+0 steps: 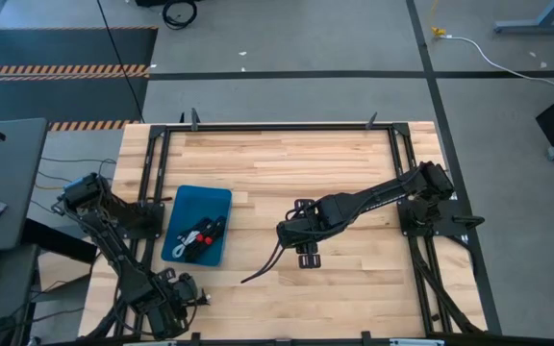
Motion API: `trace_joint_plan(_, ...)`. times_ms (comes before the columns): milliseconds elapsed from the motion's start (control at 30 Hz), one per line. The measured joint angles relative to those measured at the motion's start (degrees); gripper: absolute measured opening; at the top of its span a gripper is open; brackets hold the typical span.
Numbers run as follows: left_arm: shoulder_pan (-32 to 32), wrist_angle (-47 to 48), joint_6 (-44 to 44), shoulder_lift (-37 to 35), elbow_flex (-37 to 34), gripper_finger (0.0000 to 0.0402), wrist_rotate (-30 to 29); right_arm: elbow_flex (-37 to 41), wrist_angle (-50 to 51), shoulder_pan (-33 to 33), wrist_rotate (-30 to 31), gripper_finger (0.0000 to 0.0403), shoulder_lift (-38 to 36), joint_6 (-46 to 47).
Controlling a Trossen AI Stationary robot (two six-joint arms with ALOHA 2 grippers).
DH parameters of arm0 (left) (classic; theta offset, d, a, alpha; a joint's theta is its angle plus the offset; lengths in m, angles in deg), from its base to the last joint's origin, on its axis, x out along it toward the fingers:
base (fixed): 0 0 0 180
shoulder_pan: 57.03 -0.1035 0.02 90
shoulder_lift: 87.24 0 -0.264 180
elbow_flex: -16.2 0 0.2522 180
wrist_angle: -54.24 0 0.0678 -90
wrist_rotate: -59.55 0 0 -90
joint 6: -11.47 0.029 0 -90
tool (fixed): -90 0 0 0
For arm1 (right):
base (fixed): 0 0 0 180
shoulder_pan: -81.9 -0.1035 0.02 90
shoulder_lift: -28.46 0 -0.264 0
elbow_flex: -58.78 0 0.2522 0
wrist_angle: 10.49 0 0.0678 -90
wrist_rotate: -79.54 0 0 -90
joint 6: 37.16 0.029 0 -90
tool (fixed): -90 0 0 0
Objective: Pick and place USB-C Cables
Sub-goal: Put the black charger cable into the blue bin
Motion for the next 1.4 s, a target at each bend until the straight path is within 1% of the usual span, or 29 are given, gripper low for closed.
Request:
trace_joint_plan(200, 0.0, 1.73, 0.17, 0.41, 0.0, 0.019, -0.17, 0.0, -0.01, -0.7, 0.02, 0.0181, 0.0, 0.63)
trace_joint_plan(367, 0.0, 1.65, 1.95, 3.87, -0.02, 0.019, 0.02, 0.0, -0.07, -1.41, 0.17, 0.0181, 0.0, 1.38)
trace_joint_plan(600, 0.0, 1.69, 1.82, 8.23, 0.32, 0.0185, -0.02, 0.0, -0.3, -2.14, 0.22, 0.0181, 0.0, 2.84)
trace_joint_plan(667, 0.0, 1.76, 1.06, 8.48, 0.28, 0.0171, -0.02, 0.0, -0.3, -2.24, 0.22, 0.0181, 0.0, 3.29)
trace_joint_plan(733, -0.16, 1.95, -0.4, 8.49, 0.24, 0.0148, -0.02, 0.0, -0.32, -2.39, 0.22, 0.0181, 0.0, 4.16)
trace_joint_plan(800, -0.22, 2.08, -1.78, 8.47, 0.22, 0.0113, -0.01, 0.0, -0.67, -2.53, 0.22, 0.0181, 0.0, 4.48)
trace_joint_plan(933, -0.22, 1.52, -3.04, 8.49, 0.18, 0.0027, -0.15, -0.02, -0.72, -2.71, 0.98, 0.0181, 0.0, 4.5)
trace_joint_plan(967, -0.22, 1.45, -3.07, 8.45, 0.14, 0.0019, -0.17, -0.02, -0.74, -2.75, 1.58, 0.0181, 0.0, 4.5)
trace_joint_plan(1100, -0.22, 1.64, -3.85, 8.32, 0.9, 0.002, -0.29, -0.02, -1.31, -2.75, 4.1, 0.0181, 0.0, 4.48)
trace_joint_plan(1167, -0.2, 3.43, -4.09, 8.68, 2.6, 0.0019, -0.82, -0.02, -1.4, -2.75, 5.07, 0.0181, 0.0, 4.48)
trace_joint_plan(1233, -0.17, 5.59, -4.24, 9.03, 5.6, 0.0019, -3.21, -0.02, -1.51, -2.75, 5.28, 0.0181, 0.0, 4.48)
trace_joint_plan(1300, -0.42, 9.94, -3.57, 8.66, 9.5, 0.0019, -6.4, -0.02, -1.57, -2.75, 5.29, 0.0181, 0.0, 4.47)
trace_joint_plan(1400, -1.12, 20.91, -2.29, 8.68, 15.87, 0.0019, -11.0, -0.02, -1.51, -2.75, 5.27, 0.0181, 0.0, 4.0)
